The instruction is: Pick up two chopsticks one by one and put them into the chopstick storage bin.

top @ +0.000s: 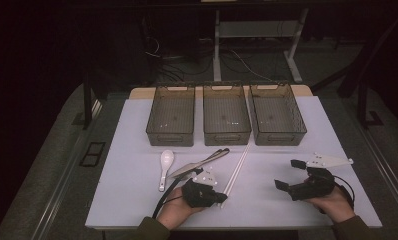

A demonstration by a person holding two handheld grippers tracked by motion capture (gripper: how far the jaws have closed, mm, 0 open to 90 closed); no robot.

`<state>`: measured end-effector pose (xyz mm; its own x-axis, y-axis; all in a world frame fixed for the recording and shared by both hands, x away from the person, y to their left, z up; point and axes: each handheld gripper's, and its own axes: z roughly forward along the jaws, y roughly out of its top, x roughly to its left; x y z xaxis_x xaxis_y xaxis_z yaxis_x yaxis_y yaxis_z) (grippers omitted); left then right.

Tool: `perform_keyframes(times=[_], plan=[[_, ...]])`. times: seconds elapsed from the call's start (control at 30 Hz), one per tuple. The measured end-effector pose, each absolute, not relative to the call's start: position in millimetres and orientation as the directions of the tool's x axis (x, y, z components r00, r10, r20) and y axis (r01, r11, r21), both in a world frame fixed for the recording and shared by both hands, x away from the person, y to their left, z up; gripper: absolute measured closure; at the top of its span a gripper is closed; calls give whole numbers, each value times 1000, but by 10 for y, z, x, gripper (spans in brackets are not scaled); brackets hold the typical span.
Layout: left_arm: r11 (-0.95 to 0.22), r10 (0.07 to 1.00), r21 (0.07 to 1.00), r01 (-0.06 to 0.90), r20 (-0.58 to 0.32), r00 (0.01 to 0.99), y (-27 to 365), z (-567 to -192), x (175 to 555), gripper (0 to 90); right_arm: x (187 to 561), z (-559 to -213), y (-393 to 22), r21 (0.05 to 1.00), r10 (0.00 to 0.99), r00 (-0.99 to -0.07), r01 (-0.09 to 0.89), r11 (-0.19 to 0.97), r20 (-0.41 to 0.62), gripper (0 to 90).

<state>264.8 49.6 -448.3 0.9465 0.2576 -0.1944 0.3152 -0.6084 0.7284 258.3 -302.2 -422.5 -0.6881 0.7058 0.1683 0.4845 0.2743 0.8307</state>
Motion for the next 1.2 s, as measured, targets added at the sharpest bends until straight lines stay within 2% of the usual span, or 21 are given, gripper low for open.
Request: perform_keyframes(times=[0.47, 1.2], plan=[[-638, 235, 717, 280, -165, 958, 456, -4485, 2614, 889, 2587, -4221, -3017, 830, 705, -689, 486, 273, 171, 5], [-647, 348, 681, 343, -137, 927, 680, -4466, 2657, 889, 2589, -4214, -3025, 831, 706, -687, 486, 270, 172, 5]])
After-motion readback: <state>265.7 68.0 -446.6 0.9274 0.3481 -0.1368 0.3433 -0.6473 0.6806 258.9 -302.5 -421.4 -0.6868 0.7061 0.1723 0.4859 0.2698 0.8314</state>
